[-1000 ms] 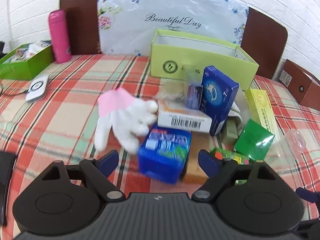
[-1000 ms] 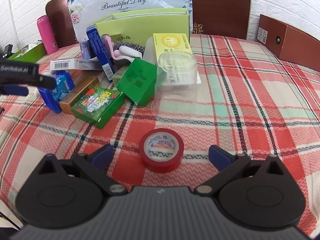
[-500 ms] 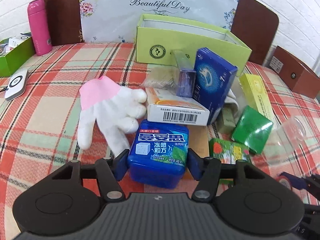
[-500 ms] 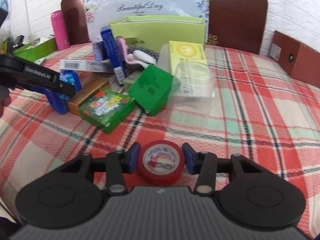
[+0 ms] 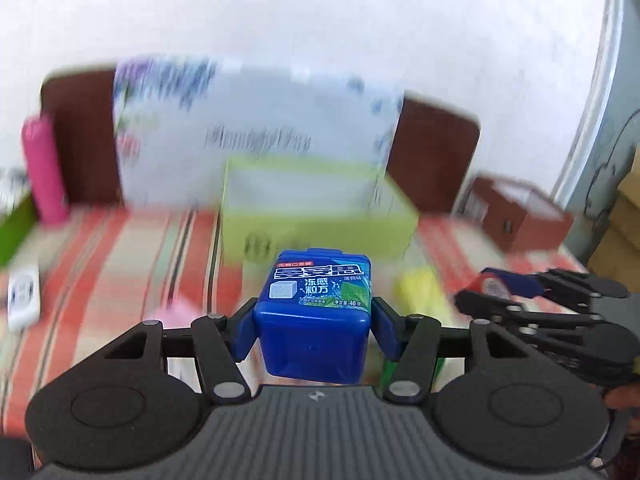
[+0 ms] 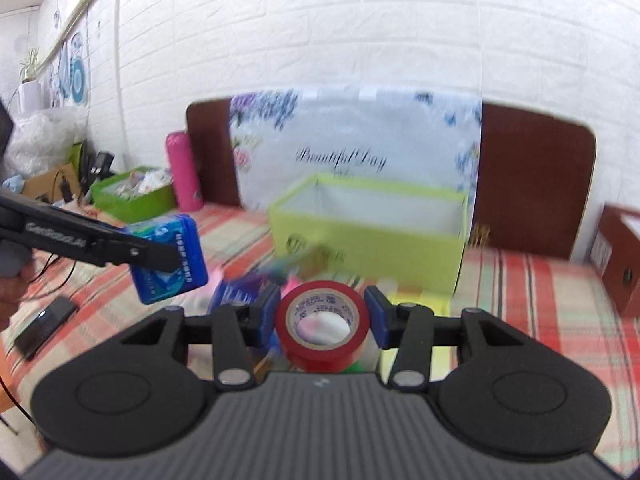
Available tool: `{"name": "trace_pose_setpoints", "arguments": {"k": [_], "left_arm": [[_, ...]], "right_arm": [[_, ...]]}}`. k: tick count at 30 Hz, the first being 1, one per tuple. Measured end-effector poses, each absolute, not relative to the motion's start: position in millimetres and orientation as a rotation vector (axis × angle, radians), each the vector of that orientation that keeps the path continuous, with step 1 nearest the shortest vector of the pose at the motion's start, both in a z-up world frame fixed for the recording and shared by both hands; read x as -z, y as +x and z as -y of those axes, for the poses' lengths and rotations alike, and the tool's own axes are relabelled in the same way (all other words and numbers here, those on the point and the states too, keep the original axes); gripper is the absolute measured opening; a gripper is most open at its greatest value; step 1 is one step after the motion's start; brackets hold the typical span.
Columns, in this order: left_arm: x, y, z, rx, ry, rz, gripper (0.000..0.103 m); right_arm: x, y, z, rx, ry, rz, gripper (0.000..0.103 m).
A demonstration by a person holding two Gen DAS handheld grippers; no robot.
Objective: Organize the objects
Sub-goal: 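Carry the blue mint box into the green box with left tool while right carries red tape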
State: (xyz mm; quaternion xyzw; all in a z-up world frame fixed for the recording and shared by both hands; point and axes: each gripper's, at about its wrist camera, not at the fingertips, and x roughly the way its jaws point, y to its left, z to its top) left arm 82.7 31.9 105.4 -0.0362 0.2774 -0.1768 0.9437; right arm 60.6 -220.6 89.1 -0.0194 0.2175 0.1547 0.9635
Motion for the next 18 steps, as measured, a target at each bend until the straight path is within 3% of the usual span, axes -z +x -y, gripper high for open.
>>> {"name": "trace_pose_setpoints", "arguments": {"k": [7,18], "left_arm": [[-135,187,9,0.304,-0.094,-0.484,0.061],[-71,325,28,0.236,-0.035,-0.63,0.061]], "right_arm": [[-109,185,219,-0.233,-0.015,-0.451,0.045],[-18,328,227,-0.122,0.002,-0.709,0.045]]}}
